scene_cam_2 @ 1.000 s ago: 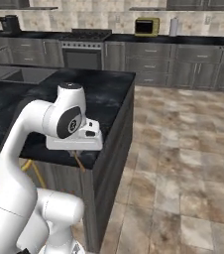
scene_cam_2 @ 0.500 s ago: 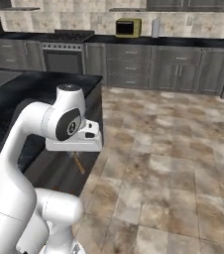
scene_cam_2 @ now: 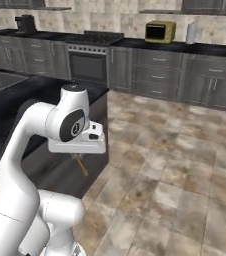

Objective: Pick up the metallic utensils from the counter and place them in the open drawer. Make sure not to pick up any wooden utensils.

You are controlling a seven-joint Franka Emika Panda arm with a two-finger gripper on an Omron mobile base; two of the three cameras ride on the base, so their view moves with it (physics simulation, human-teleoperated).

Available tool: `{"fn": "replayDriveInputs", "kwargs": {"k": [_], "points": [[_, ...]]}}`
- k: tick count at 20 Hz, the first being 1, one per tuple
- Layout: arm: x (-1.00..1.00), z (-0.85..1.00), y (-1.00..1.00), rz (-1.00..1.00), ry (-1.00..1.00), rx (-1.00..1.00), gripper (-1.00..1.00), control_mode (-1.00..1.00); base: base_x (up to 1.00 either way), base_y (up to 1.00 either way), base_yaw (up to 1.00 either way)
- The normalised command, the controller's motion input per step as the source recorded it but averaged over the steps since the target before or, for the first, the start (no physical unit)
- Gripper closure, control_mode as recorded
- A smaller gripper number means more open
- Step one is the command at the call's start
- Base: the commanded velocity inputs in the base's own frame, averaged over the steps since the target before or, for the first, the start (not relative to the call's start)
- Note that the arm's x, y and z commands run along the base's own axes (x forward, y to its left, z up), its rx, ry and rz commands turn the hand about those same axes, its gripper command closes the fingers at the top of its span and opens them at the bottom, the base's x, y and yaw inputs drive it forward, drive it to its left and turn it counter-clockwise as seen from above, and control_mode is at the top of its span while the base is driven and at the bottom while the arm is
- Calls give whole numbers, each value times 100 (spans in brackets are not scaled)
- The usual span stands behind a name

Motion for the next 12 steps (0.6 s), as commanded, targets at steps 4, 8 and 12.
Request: {"fn": "replayDriveInputs", "kwargs": {"k": [4,8,12], "points": [[0,0,0,0,0,0,100,100,100,-52,40],[0,0,0,0,0,0,100,100,100,-62,28],[0,0,0,0,0,0,100,100,100,-52,4]]}}
